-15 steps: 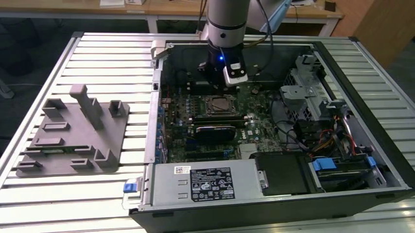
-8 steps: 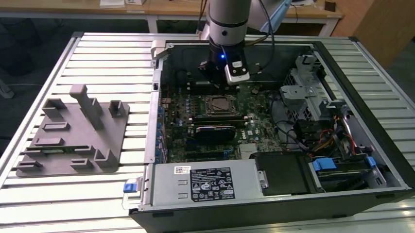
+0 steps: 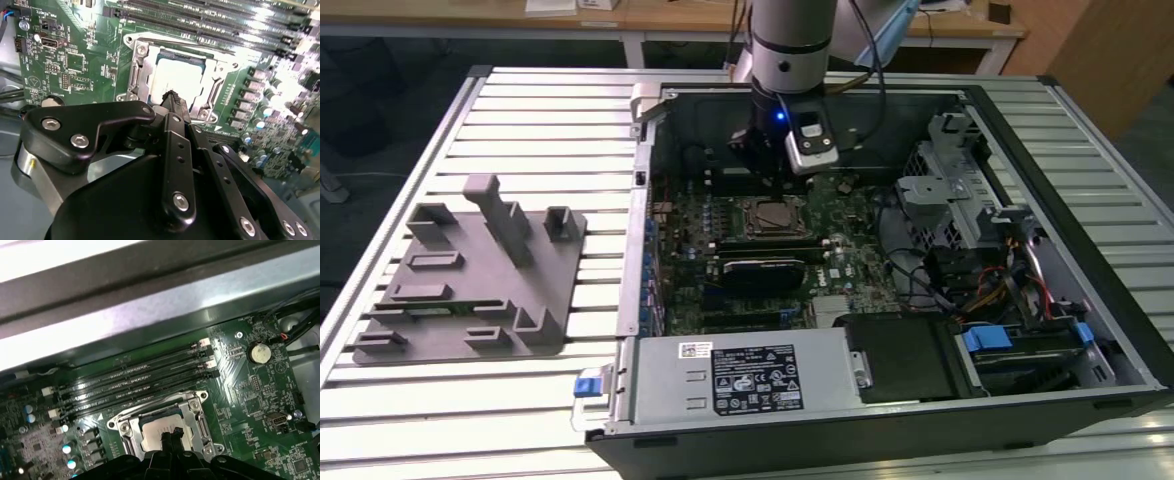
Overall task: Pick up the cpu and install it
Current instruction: 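Install the first cpu locking lever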
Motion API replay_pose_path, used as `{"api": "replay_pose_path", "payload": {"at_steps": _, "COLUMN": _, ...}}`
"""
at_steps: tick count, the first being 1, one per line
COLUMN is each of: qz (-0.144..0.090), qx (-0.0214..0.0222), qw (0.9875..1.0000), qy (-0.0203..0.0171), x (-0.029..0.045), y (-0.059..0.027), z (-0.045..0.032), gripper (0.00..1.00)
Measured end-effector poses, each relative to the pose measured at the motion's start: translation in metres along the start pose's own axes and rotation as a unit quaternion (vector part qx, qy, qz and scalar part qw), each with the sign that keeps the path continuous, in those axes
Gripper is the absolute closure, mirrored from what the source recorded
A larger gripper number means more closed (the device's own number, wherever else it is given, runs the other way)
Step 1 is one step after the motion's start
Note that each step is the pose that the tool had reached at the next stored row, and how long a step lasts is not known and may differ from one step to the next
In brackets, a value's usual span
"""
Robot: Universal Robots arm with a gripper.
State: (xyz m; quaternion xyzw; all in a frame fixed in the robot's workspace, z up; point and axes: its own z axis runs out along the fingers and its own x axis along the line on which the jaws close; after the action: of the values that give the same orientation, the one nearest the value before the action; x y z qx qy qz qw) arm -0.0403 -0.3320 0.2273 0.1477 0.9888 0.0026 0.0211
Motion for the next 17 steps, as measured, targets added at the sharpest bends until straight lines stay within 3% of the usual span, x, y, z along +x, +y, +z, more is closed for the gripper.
{"api": "replay_pose_path", "payload": {"at_steps": 10, "qz": -0.048, "qx": -0.0011, "qw": 0.9988, "qy": 0.0007, "x": -0.0001, "y": -0.0007, "z": 0.002, "gripper": 0.89}}
{"api": "replay_pose_path", "payload": {"at_steps": 17, "qz": -0.064, "qx": -0.001, "qw": 0.9979, "qy": 0.0007, "x": -0.0014, "y": -0.0053, "z": 0.0027, "gripper": 0.89}}
